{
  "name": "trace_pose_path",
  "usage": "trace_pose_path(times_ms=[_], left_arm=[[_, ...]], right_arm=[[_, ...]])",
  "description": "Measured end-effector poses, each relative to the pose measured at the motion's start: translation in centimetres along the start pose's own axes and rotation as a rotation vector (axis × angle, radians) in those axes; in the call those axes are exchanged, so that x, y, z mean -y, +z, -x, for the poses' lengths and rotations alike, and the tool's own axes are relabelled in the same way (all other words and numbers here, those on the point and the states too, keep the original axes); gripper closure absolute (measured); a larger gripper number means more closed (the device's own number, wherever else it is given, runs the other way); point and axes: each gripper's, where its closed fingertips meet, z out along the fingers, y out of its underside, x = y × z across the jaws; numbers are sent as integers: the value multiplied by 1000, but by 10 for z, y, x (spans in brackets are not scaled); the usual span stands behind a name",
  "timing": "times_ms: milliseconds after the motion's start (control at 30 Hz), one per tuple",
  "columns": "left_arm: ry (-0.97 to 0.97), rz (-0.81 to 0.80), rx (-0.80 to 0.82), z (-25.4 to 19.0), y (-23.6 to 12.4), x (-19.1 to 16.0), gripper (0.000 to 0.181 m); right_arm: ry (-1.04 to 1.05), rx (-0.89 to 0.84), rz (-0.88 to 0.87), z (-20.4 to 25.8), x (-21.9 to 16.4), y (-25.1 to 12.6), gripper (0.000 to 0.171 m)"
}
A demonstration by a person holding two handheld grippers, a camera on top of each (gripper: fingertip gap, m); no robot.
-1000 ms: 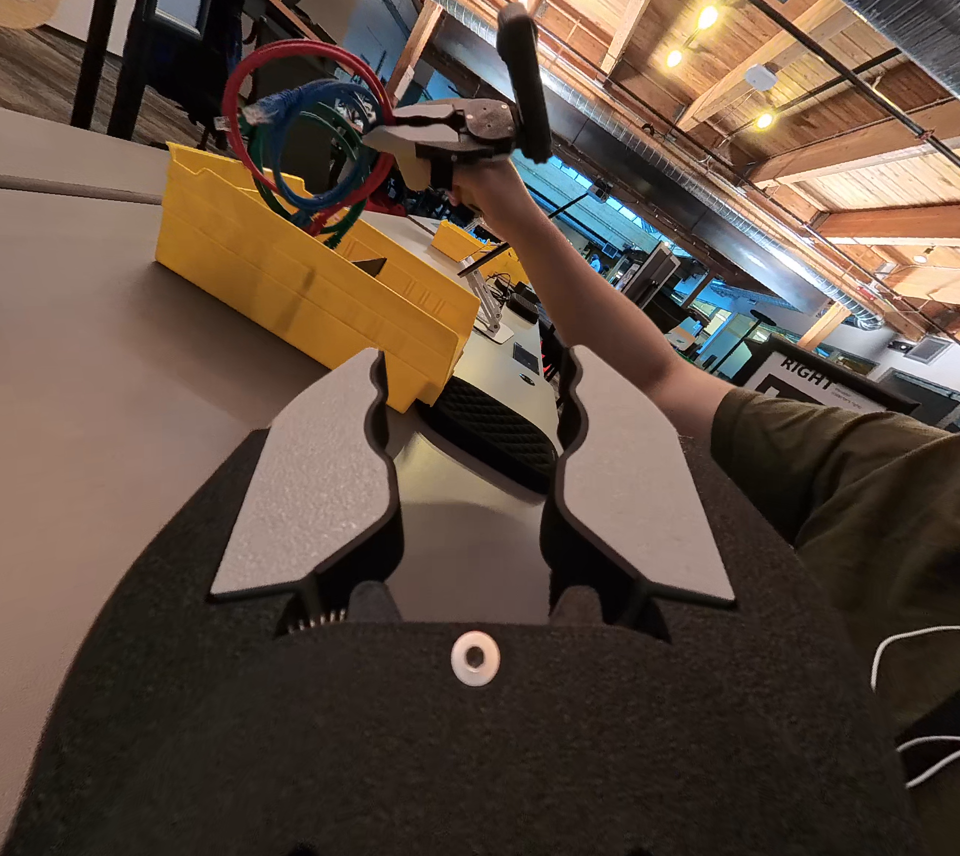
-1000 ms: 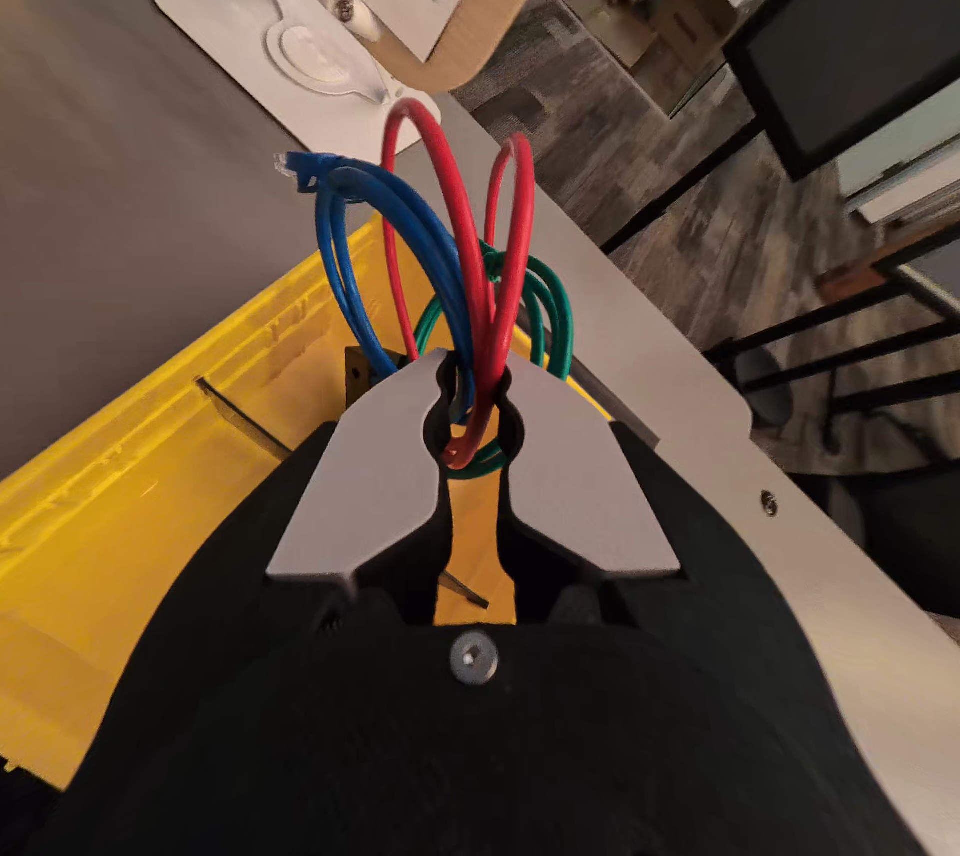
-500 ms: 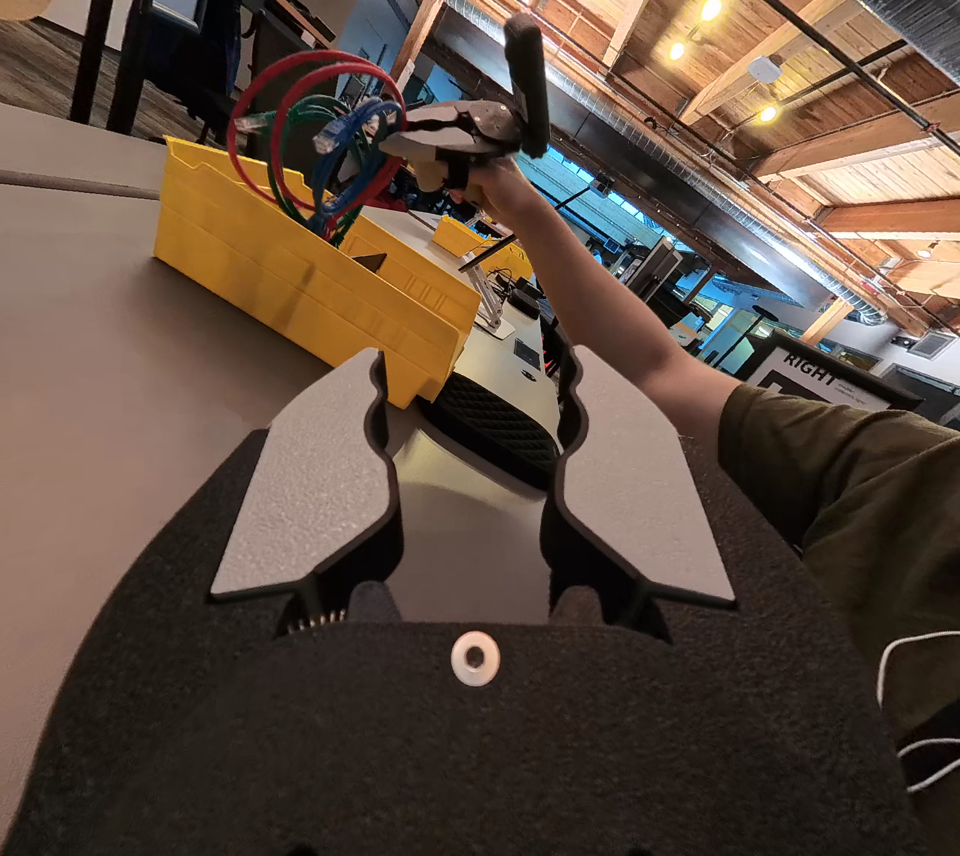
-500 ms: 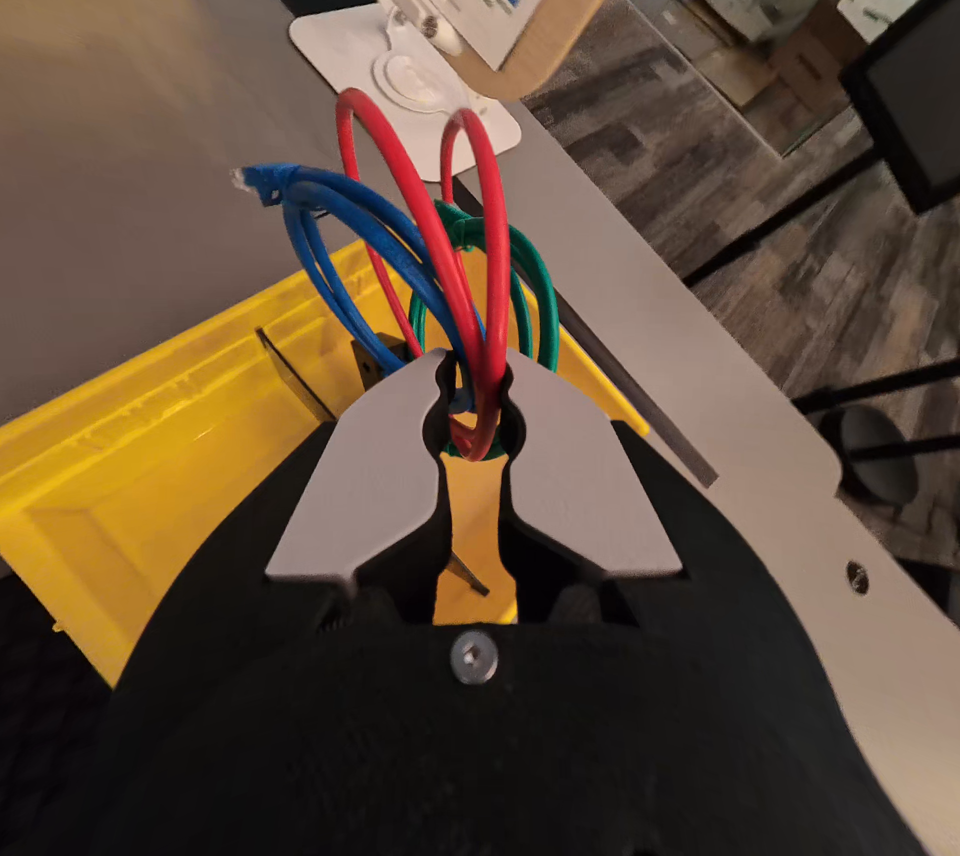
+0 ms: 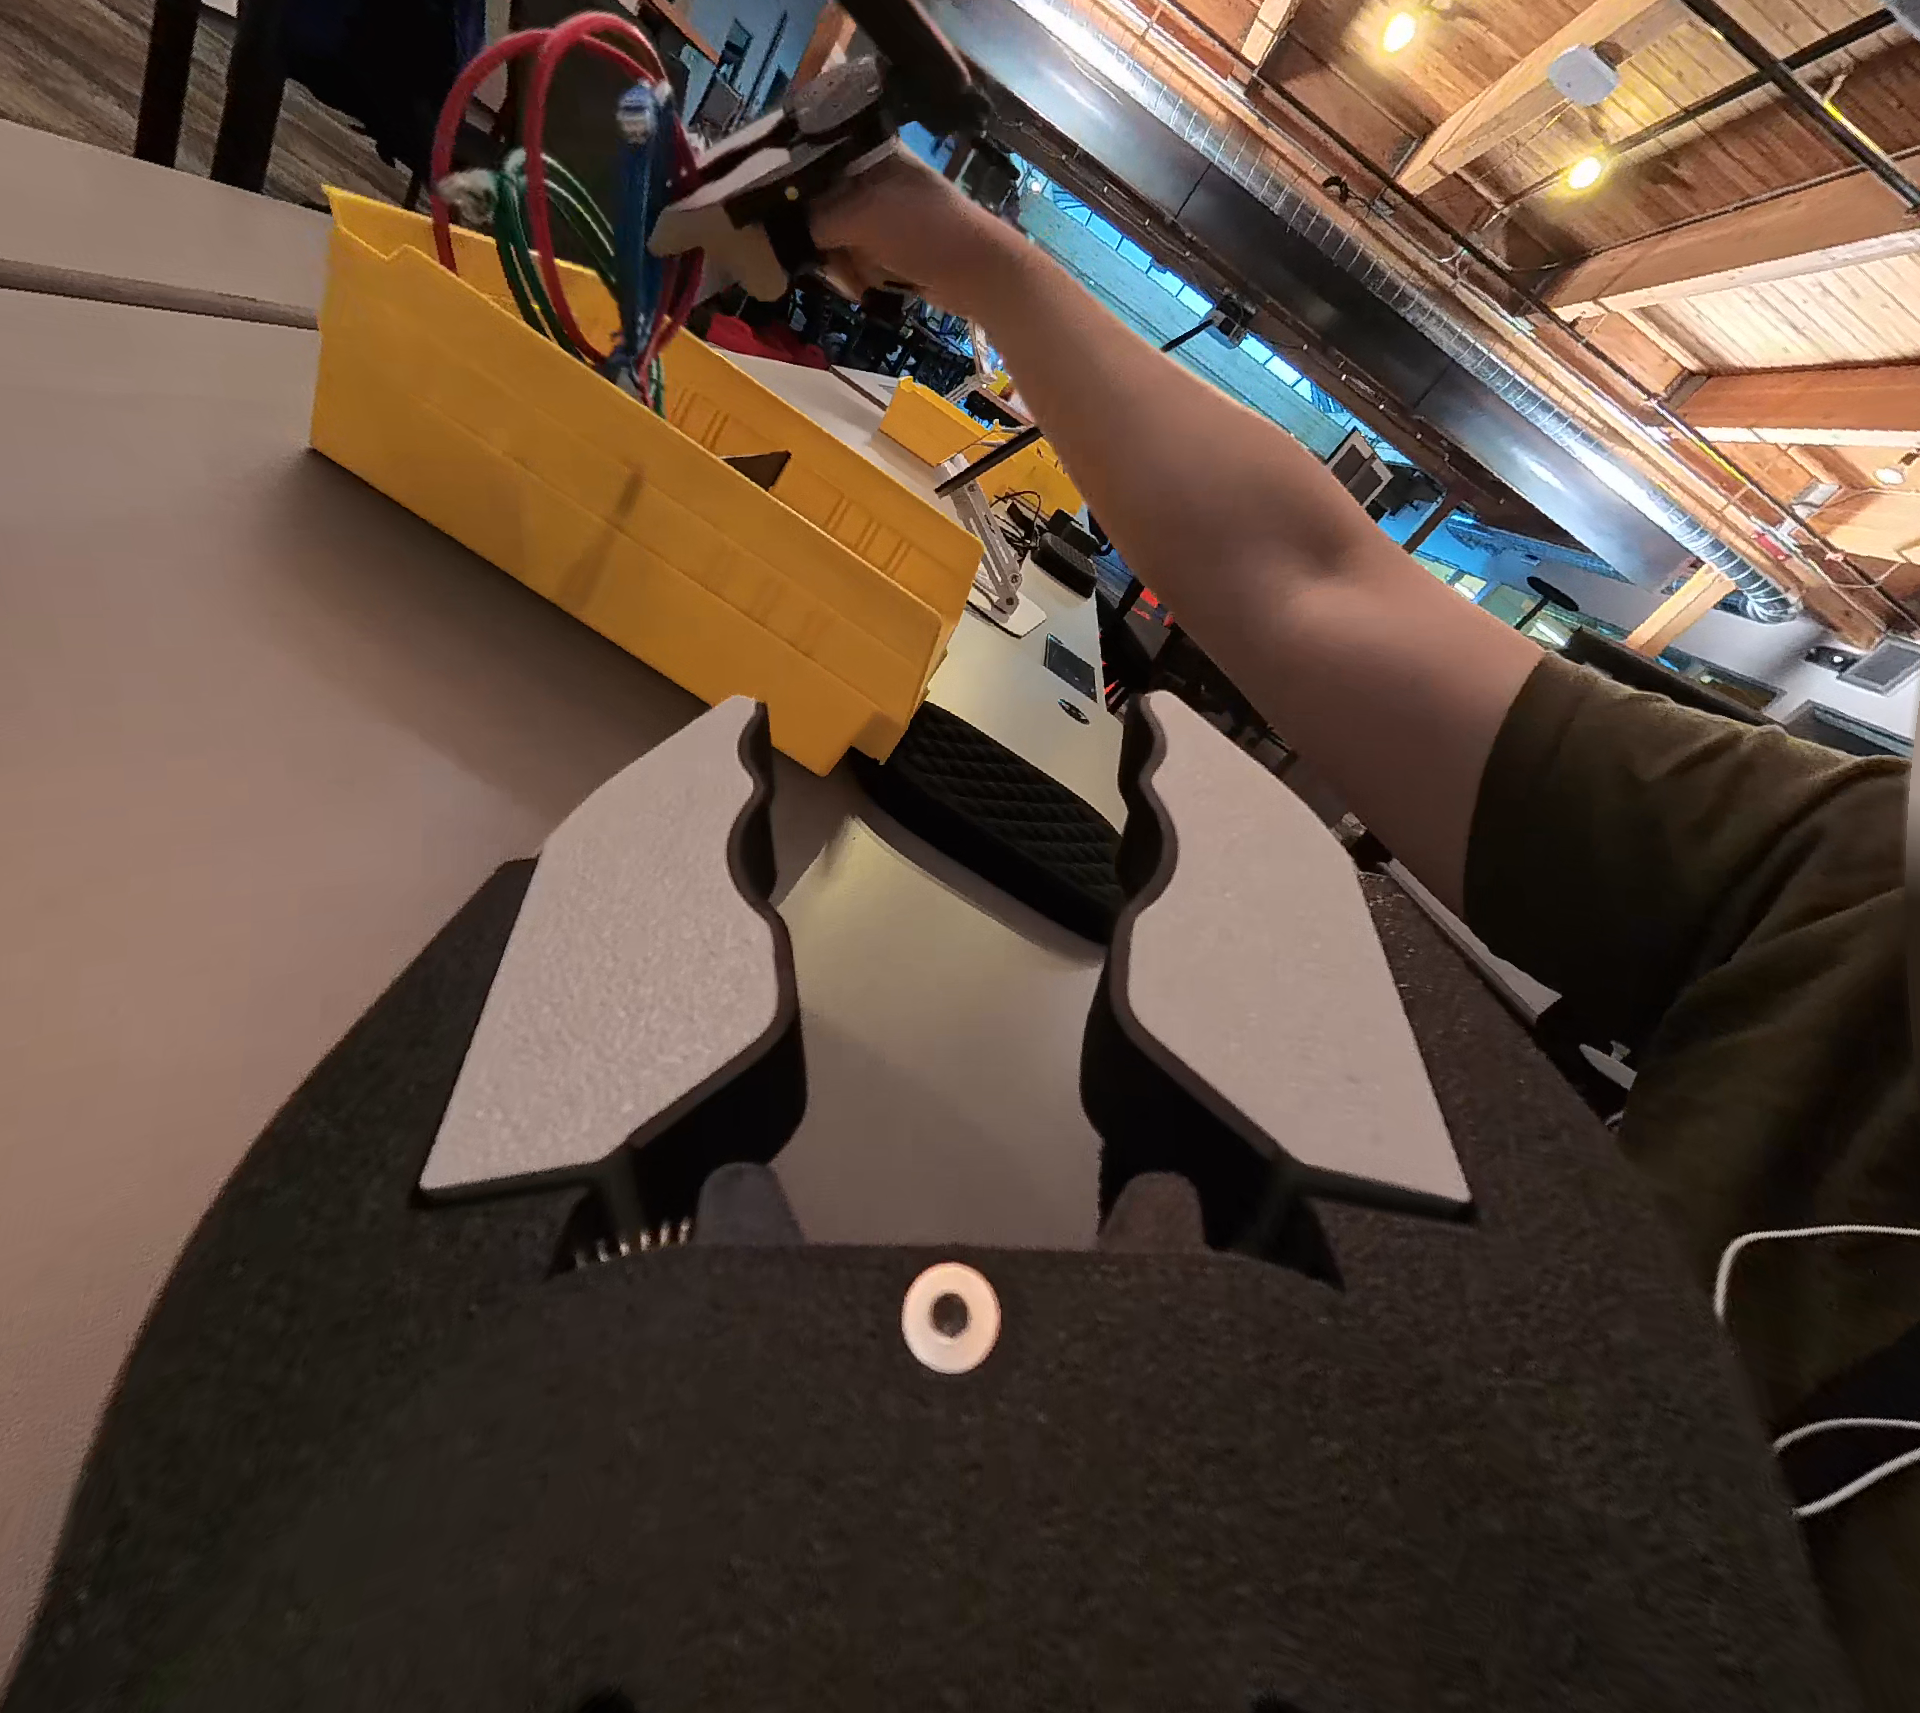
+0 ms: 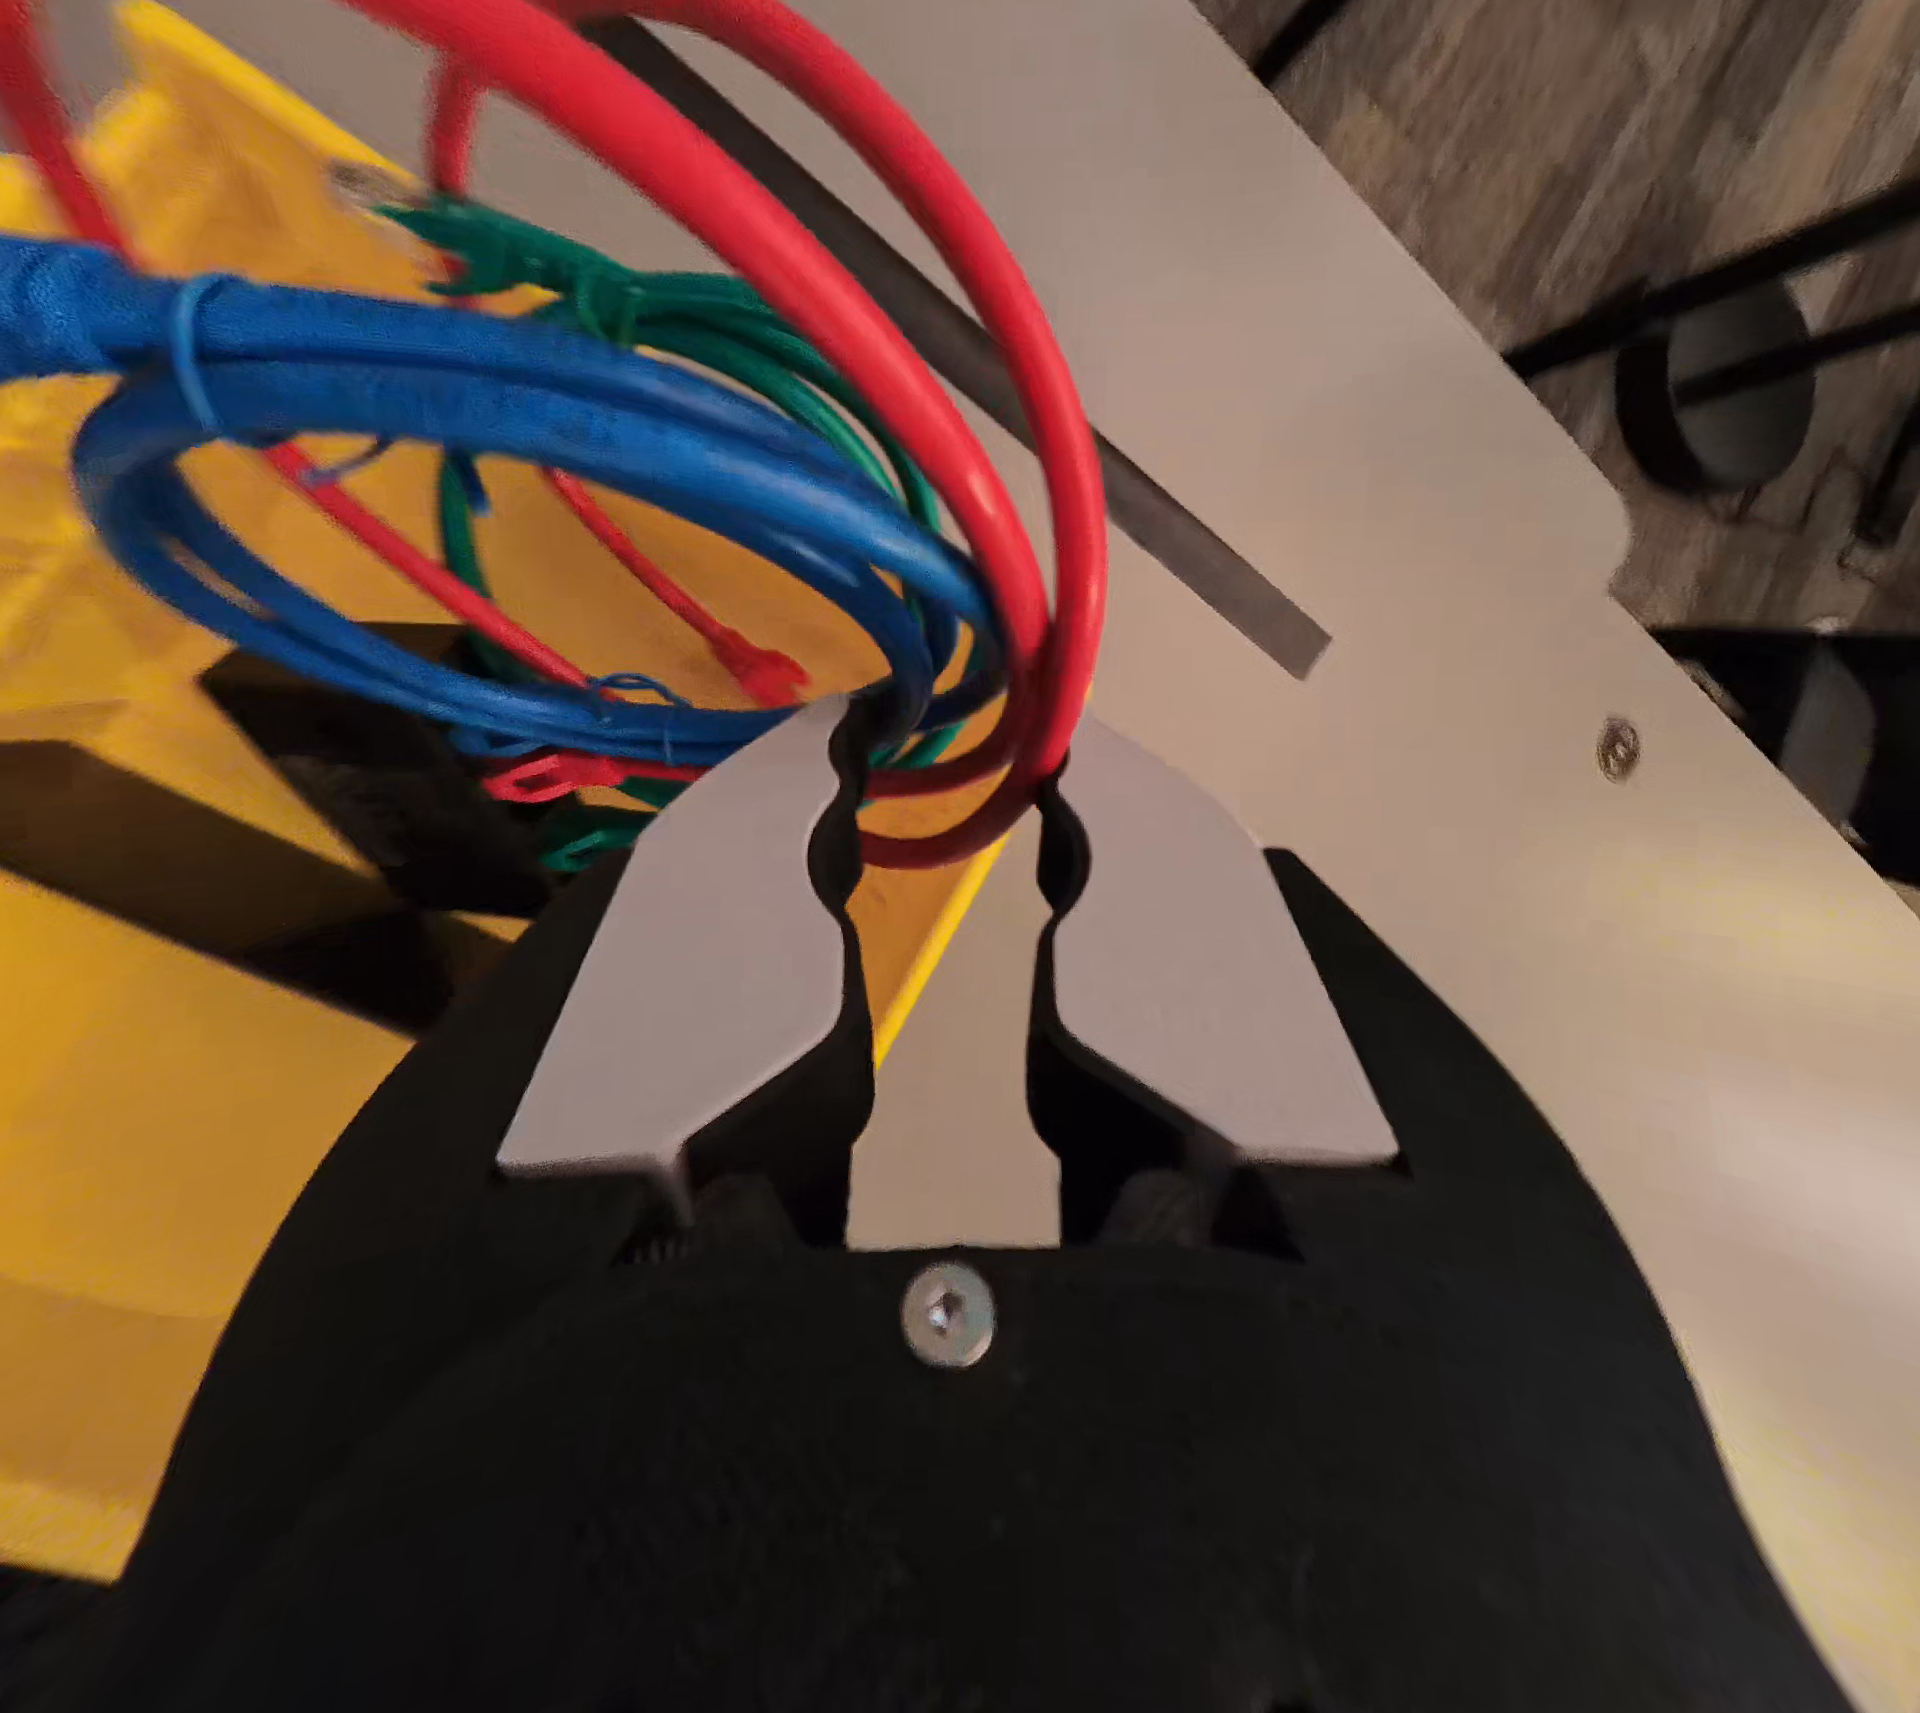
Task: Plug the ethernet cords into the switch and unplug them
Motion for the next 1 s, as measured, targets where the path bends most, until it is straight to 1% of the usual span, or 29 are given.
trace_pose_path(times_ms=[67,133,233,300,367,433,467,533,600,633,667,700,767,800,833,900,933,967,1000], left_arm=[[0,10,-1,0,1,-2,117],[4,14,2,1,1,-3,117],[3,3,1,1,0,0,118],[-2,-9,5,2,-2,2,118],[-8,-20,1,2,-3,4,117],[-4,-27,2,1,-4,6,117],[-1,-31,-1,0,-4,7,117],[8,-34,-8,-4,-5,8,118],[18,-30,-4,-4,-4,8,117],[16,-27,-7,-5,-4,7,117],[16,-24,-16,-8,-3,7,118],[23,-19,-17,-8,-2,6,118],[39,-4,-3,-7,-1,2,118],[39,6,-2,-6,0,0,118],[34,15,-5,-7,1,-2,118],[33,41,-9,-7,5,-8,118],[38,61,-6,-6,7,-13,118],[44,83,-4,-6,9,-17,118],[52,104,0,-5,11,-22,118]], right_arm=[[18,-54,23,-8,-8,13,132],[16,-84,5,-10,-11,21,129],[-21,-163,-29,-17,-11,24,120],[-42,-194,-19,-19,-15,22,119],[-49,-180,-7,-15,-21,17,117],[-6,-142,-2,-11,-30,8,117],[56,-106,-23,-7,-32,2,115],[238,39,-119,10,-33,-14,115],[428,156,-151,25,-45,-29,117],[494,196,-128,32,-57,-34,126],[527,219,-95,40,-71,-38,138],[538,200,-58,43,-87,-39,139],[566,81,20,34,-120,-36,139],[592,84,45,34,-129,-35,137],[625,143,50,39,-130,-34,147],[676,242,-15,44,-119,-34,159],[680,256,-31,45,-116,-31,161],[680,268,-6,47,-119,-27,163],[677,290,40,52,-124,-23,161]])
